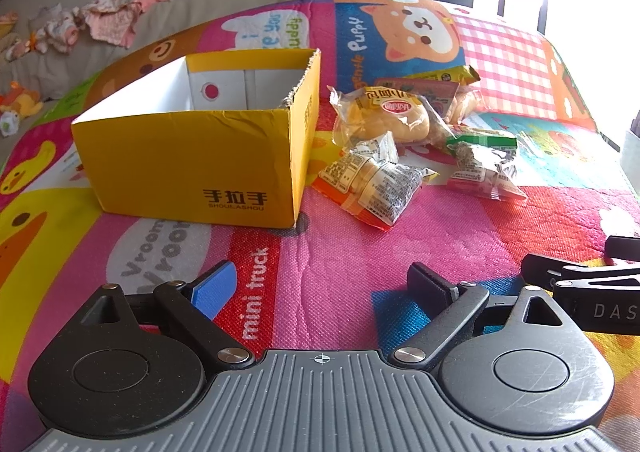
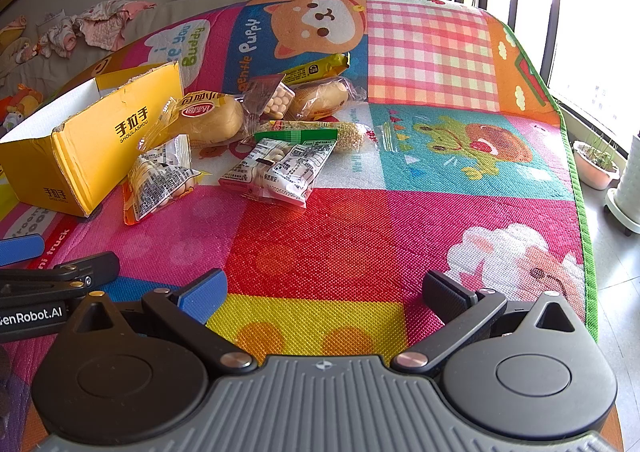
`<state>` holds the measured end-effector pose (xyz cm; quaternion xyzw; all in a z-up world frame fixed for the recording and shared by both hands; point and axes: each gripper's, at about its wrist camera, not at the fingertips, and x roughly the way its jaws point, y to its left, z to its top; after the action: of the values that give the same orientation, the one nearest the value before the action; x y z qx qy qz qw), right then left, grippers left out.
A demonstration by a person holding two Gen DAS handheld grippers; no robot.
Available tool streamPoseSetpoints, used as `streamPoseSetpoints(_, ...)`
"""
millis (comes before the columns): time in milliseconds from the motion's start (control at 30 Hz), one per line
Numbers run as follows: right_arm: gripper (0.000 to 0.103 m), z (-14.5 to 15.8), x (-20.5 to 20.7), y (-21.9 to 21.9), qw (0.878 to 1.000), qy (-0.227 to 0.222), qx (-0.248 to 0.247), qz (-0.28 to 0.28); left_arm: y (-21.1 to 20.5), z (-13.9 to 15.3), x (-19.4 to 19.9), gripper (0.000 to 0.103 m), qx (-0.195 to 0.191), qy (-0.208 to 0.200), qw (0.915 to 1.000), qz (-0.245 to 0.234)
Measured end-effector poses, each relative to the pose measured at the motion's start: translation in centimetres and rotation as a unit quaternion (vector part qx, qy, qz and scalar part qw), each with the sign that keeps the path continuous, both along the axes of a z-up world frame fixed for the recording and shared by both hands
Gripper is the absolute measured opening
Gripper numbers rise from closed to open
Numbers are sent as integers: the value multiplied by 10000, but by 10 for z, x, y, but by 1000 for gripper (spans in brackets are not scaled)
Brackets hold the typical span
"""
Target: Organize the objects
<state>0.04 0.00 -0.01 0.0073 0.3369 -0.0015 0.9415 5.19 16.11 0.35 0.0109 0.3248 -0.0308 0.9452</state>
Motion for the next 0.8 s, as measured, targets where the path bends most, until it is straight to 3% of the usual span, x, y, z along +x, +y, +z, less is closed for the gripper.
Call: streamPoseSetpoints(800,103,0,0,0,10000,-2,0,1,-1,-1,1,96,33,5,10000,-8)
